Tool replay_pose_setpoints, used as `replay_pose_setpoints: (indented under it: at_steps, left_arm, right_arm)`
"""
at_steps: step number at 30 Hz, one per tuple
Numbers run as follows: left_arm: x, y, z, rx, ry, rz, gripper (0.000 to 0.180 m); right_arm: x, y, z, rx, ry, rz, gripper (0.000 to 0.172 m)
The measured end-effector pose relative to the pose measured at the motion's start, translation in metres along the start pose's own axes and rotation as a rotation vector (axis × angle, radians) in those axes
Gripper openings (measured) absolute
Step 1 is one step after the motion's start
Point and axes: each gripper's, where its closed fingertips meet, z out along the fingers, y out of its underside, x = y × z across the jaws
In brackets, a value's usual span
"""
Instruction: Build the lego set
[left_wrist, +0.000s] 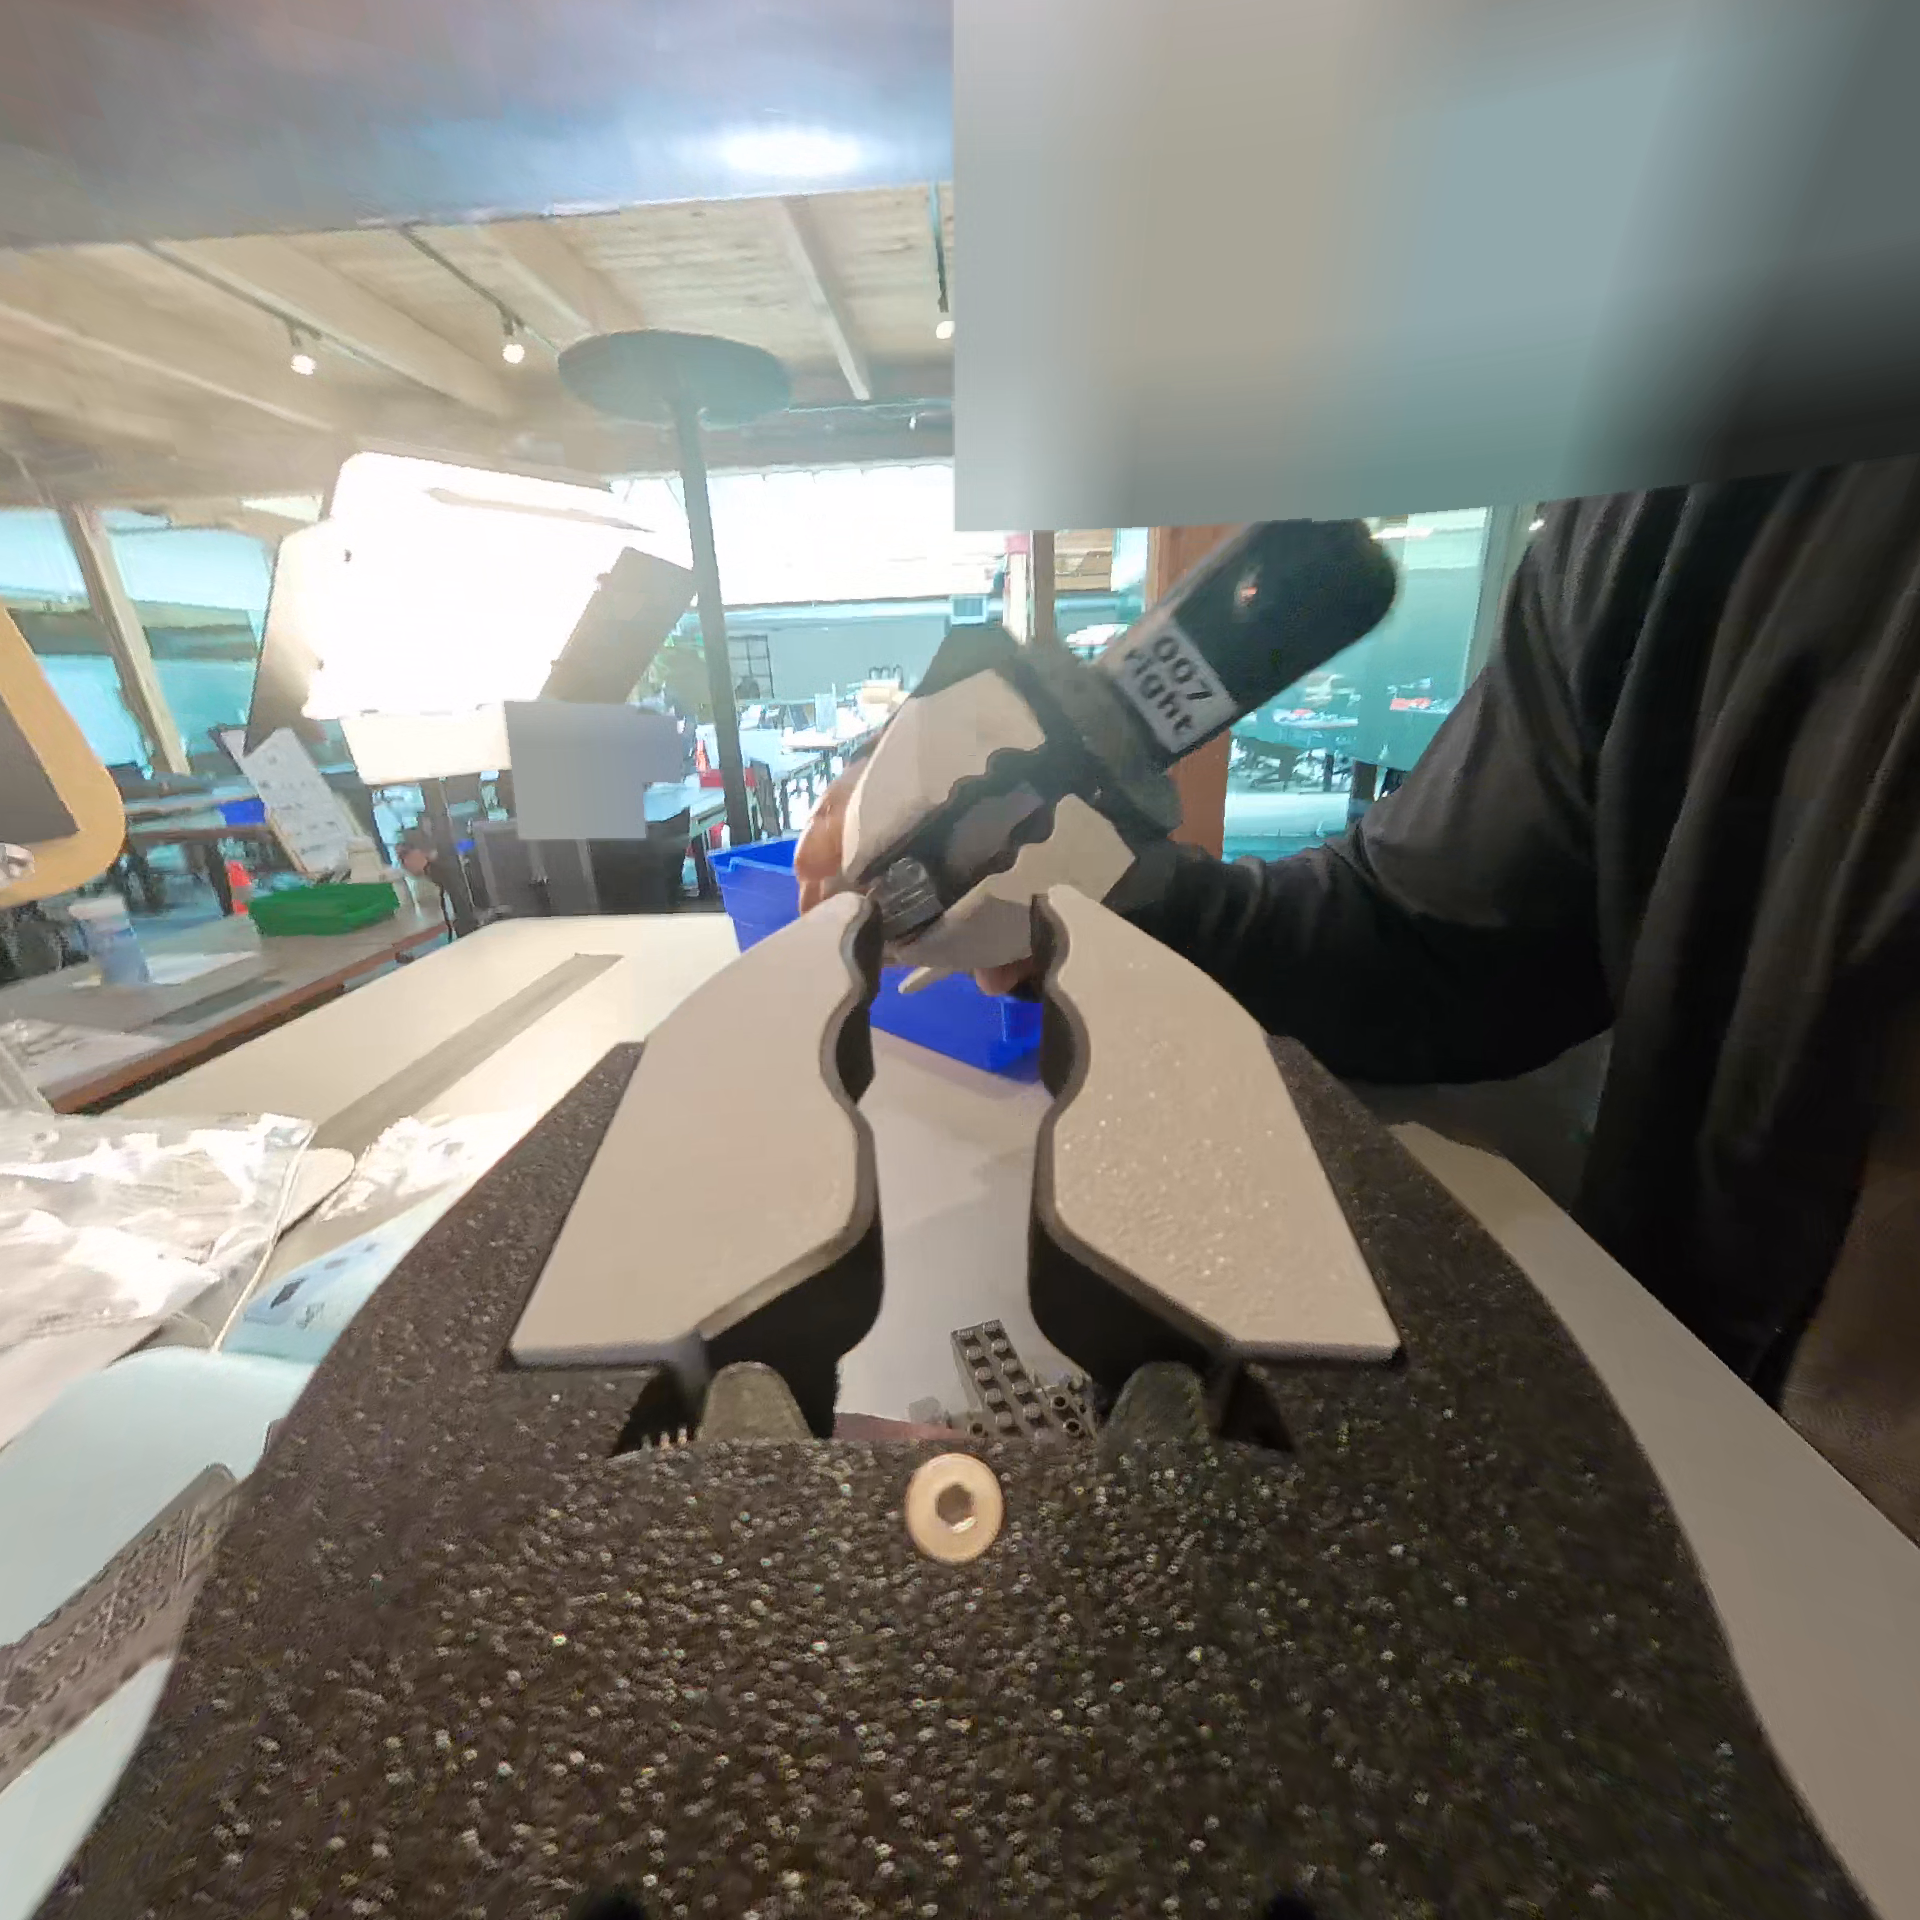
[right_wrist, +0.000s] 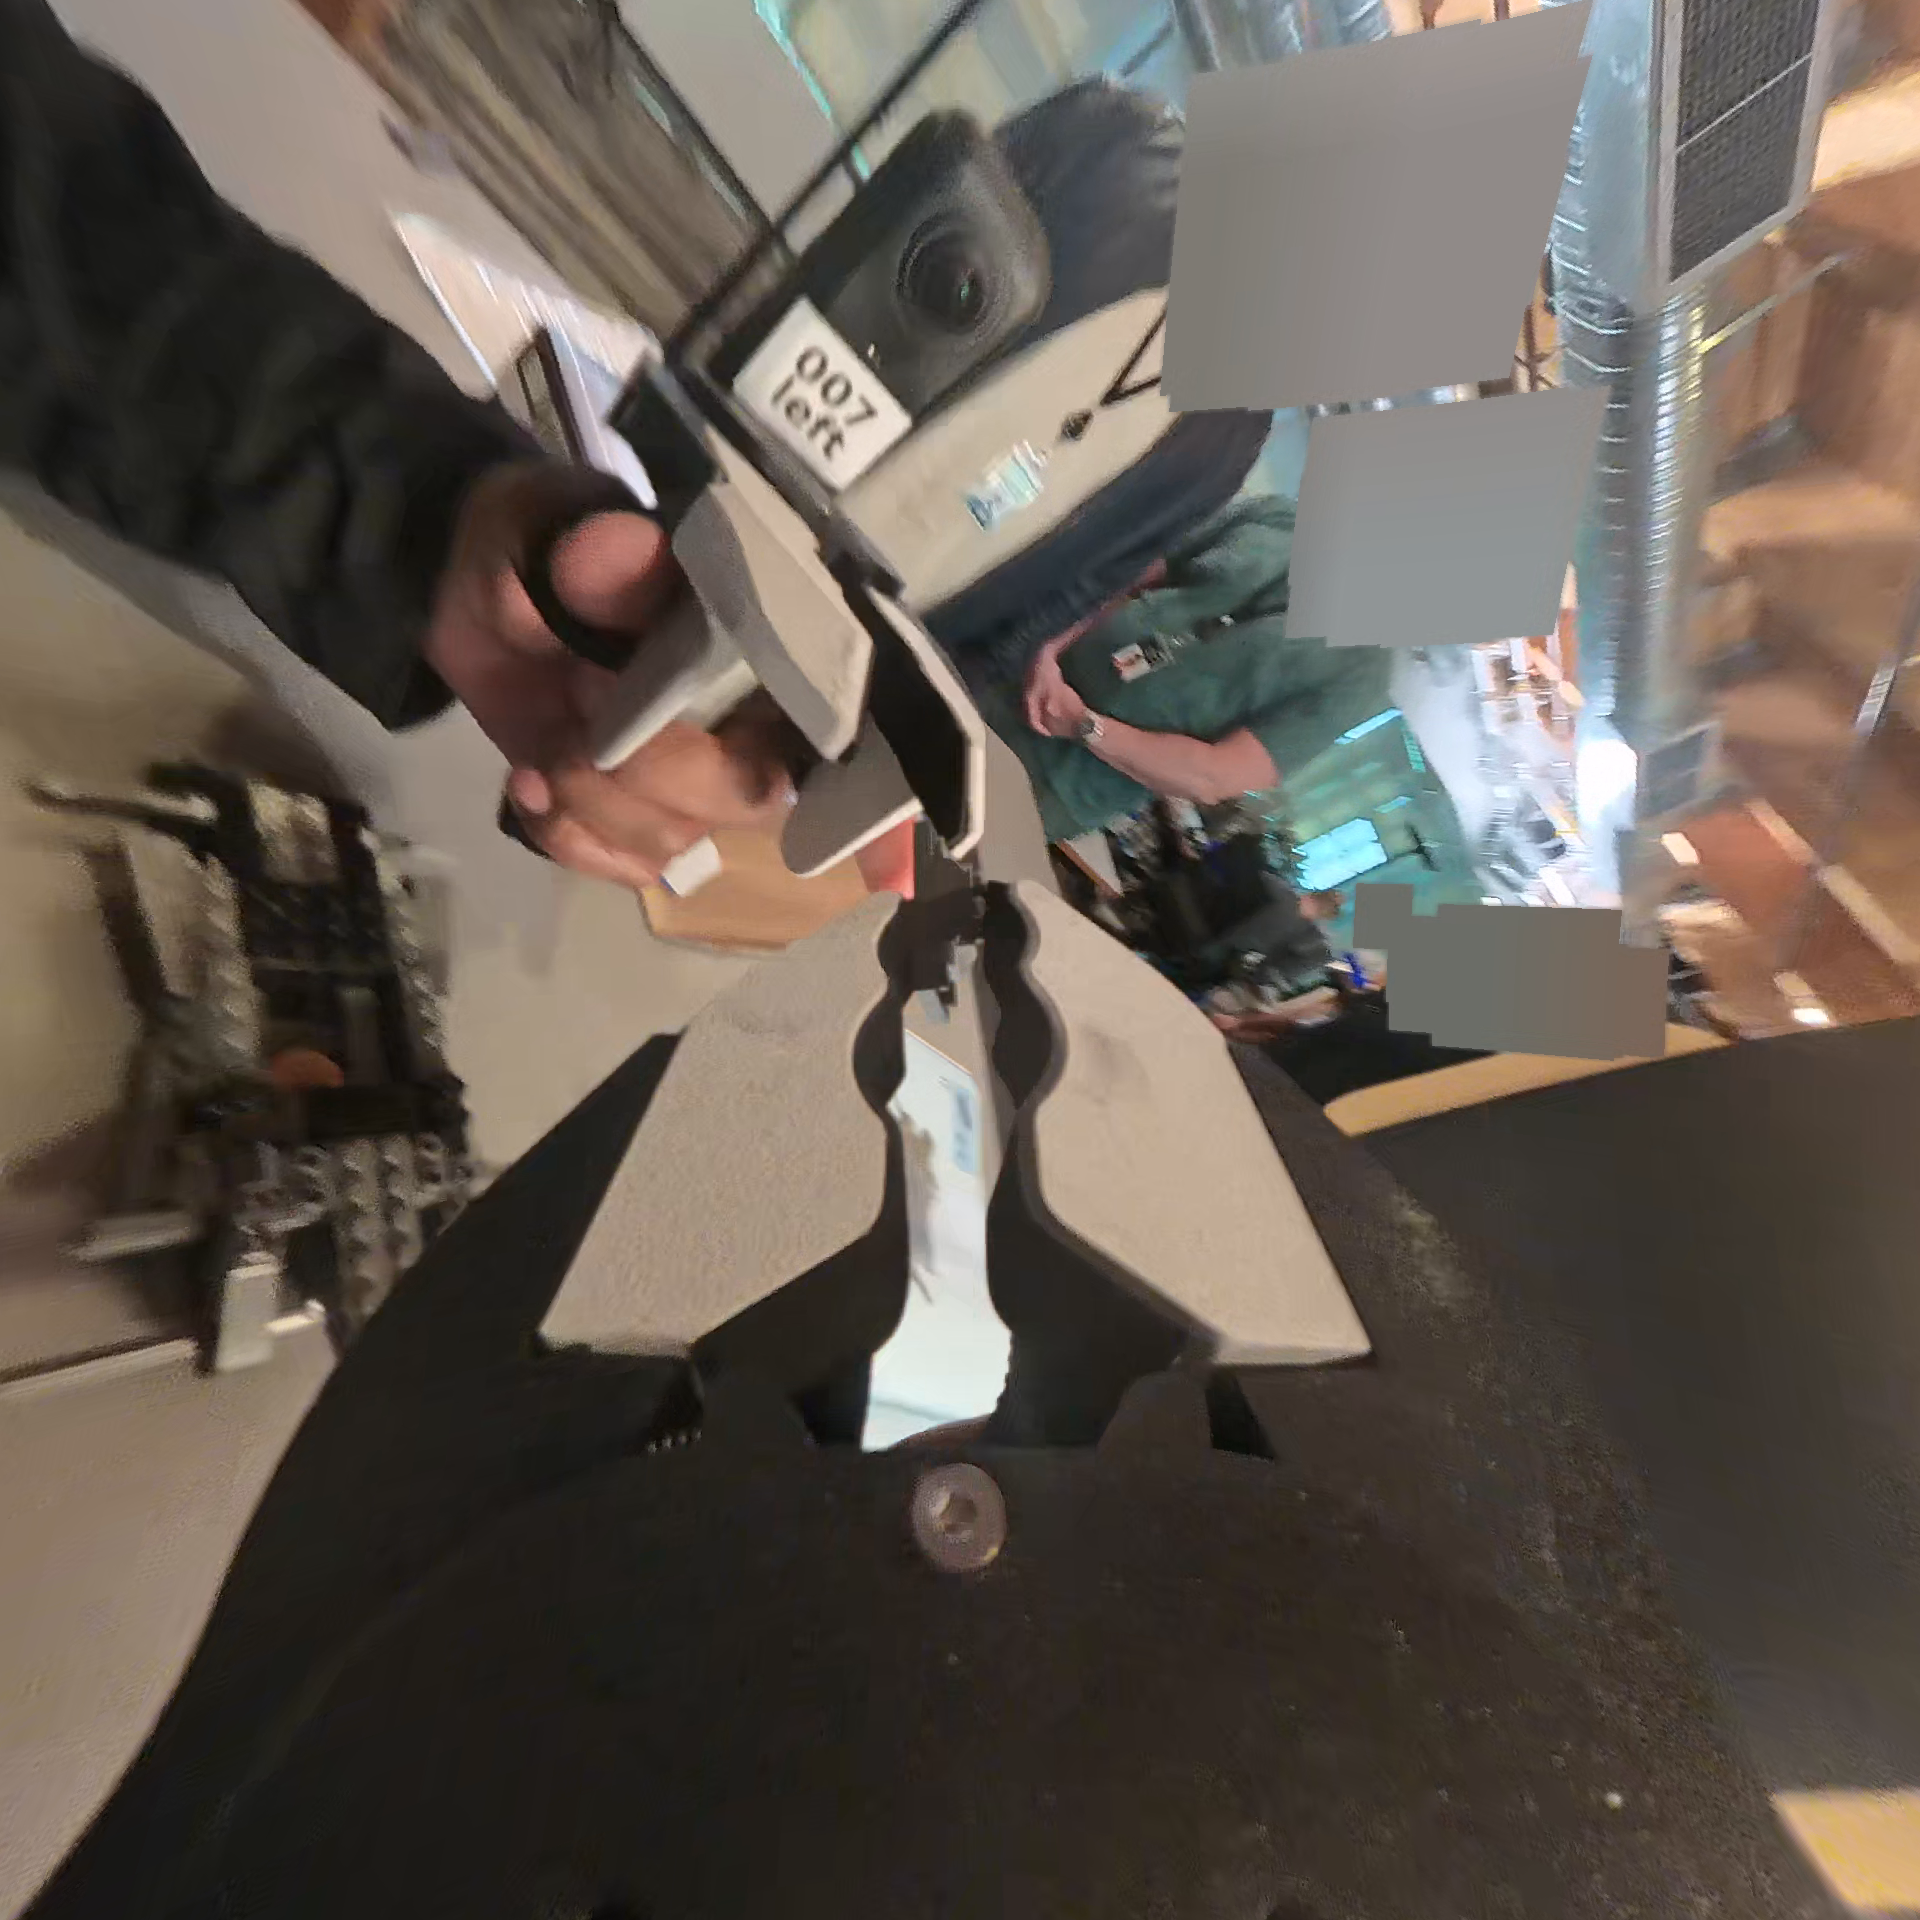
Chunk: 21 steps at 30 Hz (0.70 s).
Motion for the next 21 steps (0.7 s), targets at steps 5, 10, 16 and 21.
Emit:
replay_pose_setpoints:
  at_steps: [5, 10, 16, 21]
  left_arm:
    - [-0.013, 0.011, 0.003, -0.039, -0.051, -0.103, 0.027]
    - [-0.012, 0.017, 0.006, -0.06, -0.034, -0.128, 0.017]
    - [-0.008, 0.016, 0.005, -0.025, 0.003, -0.14, 0.017]
    - [-0.002, 0.007, 0.002, 0.084, 0.09, -0.214, 0.016]
  right_arm:
    - [-0.007, 0.003, 0.007, -0.086, 0.029, -0.161, 0.013]
    - [-0.009, 0.004, 0.009, -0.102, 0.025, -0.181, 0.013]
    - [-0.01, -0.002, 0.007, -0.067, 0.01, -0.159, 0.013]
    - [-0.004, -0.009, 0.006, -0.004, 0.025, -0.039, 0.024]
